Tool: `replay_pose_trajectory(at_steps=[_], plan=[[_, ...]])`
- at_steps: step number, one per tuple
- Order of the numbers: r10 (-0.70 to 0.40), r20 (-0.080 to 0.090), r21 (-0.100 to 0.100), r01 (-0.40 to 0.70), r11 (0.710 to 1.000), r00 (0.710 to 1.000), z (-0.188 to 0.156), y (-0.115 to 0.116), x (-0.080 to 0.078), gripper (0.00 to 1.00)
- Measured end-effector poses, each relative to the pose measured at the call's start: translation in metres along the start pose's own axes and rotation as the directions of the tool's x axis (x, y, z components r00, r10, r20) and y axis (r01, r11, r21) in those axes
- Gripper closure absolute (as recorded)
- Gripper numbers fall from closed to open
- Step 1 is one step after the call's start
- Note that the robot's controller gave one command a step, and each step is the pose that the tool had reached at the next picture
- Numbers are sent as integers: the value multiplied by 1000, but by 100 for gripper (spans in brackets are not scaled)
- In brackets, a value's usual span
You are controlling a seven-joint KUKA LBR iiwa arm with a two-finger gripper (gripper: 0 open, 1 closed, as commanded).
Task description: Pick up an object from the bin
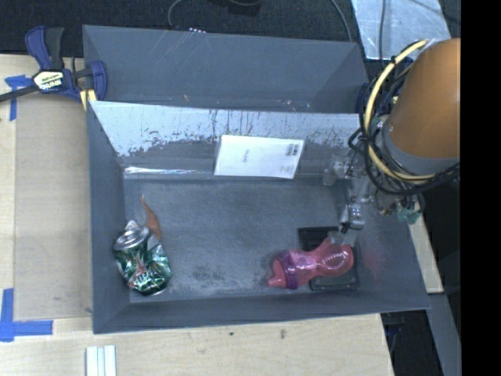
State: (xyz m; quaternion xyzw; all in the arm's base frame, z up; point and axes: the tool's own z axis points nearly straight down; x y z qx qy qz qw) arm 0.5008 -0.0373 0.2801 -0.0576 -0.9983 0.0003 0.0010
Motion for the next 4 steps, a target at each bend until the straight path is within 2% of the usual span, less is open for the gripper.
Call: replay_pose_trajectory(at_steps=[1,2,3,4], plan=[[-53,19,0,53,999,998,-16,-2,4,0],[-305,1,0,305,952,952,110,-13,13,100],[-304,3,0,304,953,953,109,-13,13,0],[-304,3,0,304,953,953,109,-13,13,0]])
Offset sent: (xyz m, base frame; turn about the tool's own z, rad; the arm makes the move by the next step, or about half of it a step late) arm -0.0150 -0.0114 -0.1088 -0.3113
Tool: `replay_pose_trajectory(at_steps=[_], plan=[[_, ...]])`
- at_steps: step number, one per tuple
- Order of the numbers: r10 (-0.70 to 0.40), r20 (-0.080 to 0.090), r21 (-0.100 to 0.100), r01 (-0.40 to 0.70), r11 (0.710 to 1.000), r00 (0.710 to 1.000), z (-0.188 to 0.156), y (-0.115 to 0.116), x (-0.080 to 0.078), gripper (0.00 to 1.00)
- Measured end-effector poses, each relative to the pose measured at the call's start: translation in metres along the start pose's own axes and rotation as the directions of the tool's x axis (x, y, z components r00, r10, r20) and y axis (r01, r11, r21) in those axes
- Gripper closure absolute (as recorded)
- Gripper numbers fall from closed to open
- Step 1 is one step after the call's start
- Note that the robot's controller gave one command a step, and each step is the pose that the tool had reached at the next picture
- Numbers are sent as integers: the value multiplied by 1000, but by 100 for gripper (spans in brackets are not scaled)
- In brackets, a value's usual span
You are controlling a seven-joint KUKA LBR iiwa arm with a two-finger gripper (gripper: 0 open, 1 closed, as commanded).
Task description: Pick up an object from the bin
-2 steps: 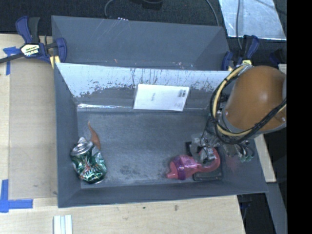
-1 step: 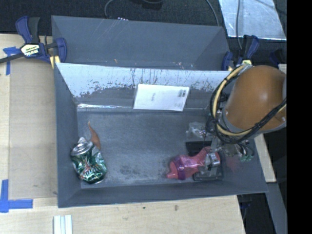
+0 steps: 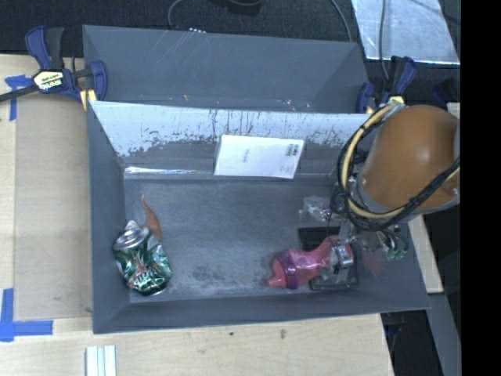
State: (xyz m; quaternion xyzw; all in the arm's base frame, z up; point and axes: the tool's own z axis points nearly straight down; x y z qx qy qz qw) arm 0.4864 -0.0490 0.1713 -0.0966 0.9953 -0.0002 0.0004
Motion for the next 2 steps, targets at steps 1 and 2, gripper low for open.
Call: replay_pose_trajectory(at_steps=[1,2], plan=[[-71,6,3,71,997,997,19,1,-9,0],[-315,1,0,315,949,949,59,11,-4,0]])
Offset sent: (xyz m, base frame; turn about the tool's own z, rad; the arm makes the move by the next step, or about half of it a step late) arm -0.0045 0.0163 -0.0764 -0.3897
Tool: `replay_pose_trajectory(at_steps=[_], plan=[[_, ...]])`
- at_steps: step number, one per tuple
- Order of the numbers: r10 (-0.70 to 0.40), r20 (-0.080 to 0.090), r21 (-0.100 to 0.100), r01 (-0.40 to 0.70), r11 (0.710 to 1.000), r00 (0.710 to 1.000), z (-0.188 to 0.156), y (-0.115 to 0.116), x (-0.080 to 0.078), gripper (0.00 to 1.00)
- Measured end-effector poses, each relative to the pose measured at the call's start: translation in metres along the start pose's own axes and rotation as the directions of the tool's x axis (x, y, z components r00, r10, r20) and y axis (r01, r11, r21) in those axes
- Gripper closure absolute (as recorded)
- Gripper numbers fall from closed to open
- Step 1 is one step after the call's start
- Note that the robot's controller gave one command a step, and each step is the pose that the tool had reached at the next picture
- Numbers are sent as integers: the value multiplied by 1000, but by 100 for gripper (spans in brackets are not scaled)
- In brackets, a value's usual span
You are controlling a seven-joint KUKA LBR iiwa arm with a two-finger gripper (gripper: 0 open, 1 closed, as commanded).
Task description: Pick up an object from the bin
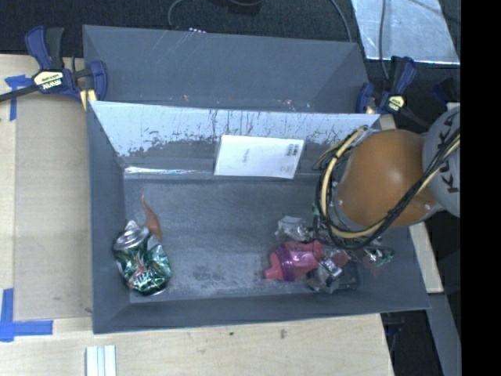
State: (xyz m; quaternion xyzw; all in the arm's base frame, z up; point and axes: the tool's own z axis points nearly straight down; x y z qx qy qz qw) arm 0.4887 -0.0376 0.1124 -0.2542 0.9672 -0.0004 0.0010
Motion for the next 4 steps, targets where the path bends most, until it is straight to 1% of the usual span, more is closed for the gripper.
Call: replay_pose_trajectory(at_steps=[1,2,3,4], plan=[[-247,5,7,247,969,969,36,5,-19,100],[-247,5,7,246,969,969,36,5,-19,100],[-271,5,6,271,962,962,27,8,-15,100],[-301,6,7,301,954,954,-55,-1,-23,100]])
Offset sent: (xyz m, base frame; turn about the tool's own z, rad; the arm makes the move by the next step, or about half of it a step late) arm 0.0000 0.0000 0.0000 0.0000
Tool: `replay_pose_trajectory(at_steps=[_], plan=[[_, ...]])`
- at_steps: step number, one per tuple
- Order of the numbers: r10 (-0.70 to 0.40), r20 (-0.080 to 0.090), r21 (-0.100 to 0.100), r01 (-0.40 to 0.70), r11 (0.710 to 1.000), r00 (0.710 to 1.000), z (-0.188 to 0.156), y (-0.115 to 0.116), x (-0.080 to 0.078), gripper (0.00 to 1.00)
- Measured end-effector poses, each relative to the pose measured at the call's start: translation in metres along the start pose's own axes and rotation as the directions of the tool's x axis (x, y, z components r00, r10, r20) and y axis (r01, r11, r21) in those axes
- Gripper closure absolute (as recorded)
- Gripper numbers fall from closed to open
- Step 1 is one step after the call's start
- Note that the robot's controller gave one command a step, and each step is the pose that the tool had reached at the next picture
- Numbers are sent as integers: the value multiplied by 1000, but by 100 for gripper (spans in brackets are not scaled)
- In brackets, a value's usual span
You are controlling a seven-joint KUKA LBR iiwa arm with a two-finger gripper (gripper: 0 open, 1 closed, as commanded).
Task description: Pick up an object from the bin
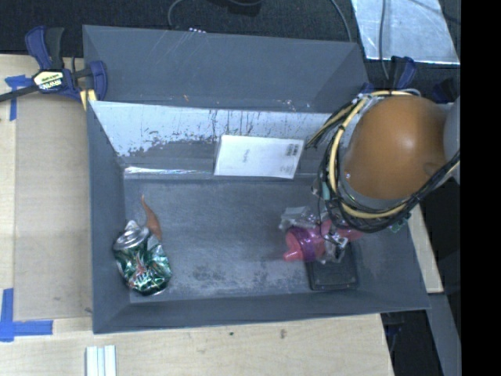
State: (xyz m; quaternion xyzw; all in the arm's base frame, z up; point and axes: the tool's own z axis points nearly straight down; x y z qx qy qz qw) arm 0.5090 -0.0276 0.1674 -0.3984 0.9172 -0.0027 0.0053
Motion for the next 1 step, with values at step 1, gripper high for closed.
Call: replay_pose_trajectory(at_steps=[1], plan=[[0,0,0,0,1000,1000,0,0,0,100]])
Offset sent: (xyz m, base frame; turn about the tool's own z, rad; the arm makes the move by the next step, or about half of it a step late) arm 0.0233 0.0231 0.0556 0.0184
